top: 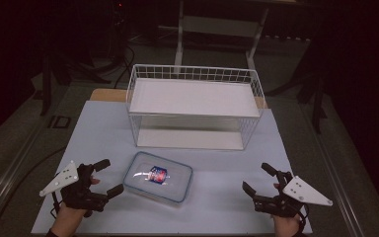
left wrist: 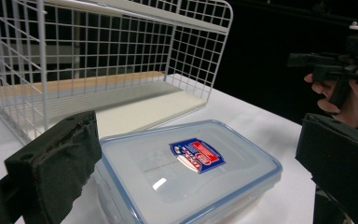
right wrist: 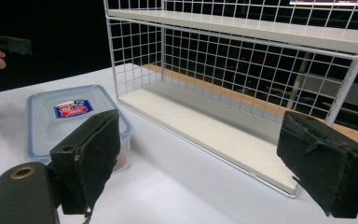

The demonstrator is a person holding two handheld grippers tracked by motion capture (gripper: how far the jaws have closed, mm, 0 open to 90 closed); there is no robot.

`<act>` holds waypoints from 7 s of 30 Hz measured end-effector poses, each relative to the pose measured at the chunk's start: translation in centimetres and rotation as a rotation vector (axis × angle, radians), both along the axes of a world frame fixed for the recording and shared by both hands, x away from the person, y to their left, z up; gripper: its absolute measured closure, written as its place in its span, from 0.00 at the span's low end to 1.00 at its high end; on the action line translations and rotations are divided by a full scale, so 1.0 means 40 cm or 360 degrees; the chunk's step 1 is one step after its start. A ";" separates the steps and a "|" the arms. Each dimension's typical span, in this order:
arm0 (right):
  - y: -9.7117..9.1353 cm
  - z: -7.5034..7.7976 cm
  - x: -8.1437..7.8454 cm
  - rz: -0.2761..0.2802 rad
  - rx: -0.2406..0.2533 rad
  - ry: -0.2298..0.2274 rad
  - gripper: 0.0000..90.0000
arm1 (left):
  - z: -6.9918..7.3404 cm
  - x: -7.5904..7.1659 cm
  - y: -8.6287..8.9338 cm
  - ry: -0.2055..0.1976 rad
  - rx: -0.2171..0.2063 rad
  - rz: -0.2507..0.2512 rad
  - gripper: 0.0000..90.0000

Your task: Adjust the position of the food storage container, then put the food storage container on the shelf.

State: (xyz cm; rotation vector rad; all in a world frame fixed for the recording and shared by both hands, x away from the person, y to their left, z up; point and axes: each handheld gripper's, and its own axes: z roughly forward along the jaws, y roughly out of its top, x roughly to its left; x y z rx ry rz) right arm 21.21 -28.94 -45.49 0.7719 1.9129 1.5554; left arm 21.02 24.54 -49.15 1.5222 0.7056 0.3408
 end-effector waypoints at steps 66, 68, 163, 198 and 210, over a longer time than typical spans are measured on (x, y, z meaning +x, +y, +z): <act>0.006 0.034 -0.006 -0.0009 0.0085 0.0062 0.14 | -0.087 0.161 -0.016 0.0442 0.0614 -0.0163 1.00; 0.007 0.032 -0.004 -0.0005 0.0085 0.0076 0.14 | -0.093 0.166 -0.031 0.0466 0.0643 -0.0192 1.00; 0.031 0.025 0.016 0.0032 -0.0109 0.0040 0.13 | -0.065 0.231 -0.353 0.1118 0.0218 -0.0372 0.06; -0.025 -0.097 0.119 0.0290 0.0034 0.0955 0.21 | -0.062 0.194 -0.332 0.1211 0.0197 -0.0589 0.62; -0.020 -0.136 0.129 0.0466 0.0033 0.1207 0.42 | -0.055 0.173 -0.334 0.1147 0.0223 -0.0595 0.64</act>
